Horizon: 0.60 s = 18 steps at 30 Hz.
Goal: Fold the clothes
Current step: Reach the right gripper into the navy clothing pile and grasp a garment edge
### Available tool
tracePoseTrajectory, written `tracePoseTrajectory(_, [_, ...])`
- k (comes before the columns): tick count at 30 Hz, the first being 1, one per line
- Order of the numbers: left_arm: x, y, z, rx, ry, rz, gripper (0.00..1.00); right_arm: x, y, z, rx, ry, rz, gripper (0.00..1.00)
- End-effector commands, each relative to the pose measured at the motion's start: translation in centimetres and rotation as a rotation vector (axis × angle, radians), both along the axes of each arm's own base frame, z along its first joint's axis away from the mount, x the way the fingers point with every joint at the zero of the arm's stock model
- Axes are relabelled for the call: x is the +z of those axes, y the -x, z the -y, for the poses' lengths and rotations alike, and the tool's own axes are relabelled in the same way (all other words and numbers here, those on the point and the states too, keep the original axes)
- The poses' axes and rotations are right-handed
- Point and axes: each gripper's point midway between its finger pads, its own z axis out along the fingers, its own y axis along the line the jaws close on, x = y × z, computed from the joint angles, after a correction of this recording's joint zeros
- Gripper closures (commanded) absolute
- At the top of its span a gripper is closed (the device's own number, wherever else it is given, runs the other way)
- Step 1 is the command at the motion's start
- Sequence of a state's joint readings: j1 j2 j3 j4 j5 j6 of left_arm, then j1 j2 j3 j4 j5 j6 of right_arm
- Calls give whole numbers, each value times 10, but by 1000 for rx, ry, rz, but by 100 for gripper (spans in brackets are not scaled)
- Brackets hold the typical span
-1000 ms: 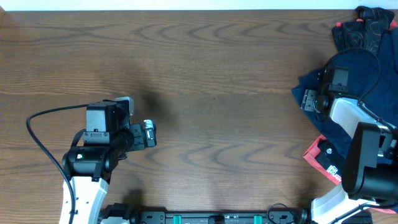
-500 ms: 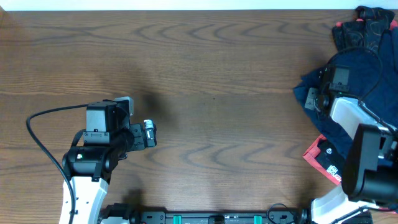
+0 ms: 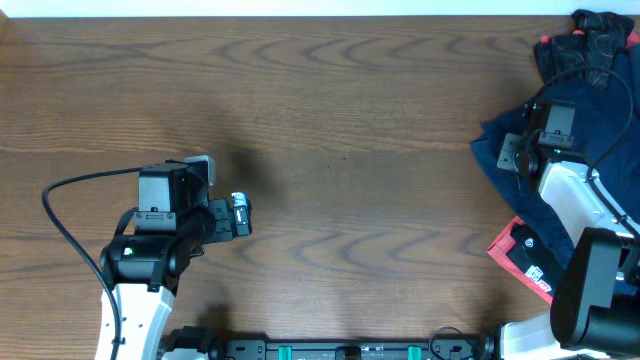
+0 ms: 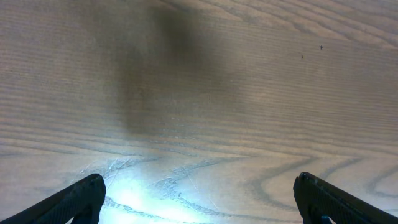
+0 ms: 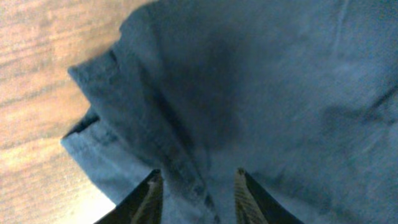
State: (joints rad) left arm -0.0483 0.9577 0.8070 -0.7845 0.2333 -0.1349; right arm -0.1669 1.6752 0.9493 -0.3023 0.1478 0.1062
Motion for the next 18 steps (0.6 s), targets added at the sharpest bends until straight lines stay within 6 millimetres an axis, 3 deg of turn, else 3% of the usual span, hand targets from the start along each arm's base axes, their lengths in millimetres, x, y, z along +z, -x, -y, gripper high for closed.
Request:
tracePoseTrajectory(1, [7, -4, 0, 9, 11, 17, 2, -5, 4, -7, 14, -30, -25, 62])
tracePoseTrajectory(13, [7, -4, 0, 9, 10, 17, 2, -53, 10, -12, 24, -70, -128, 62])
tracePoseTrajectory(14, [7, -4, 0, 9, 11, 17, 2, -55, 10, -12, 24, -70, -132, 65])
tracePoseTrajectory(18, [7, -4, 0, 9, 10, 17, 2, -51, 7, -10, 19, -61, -116, 97])
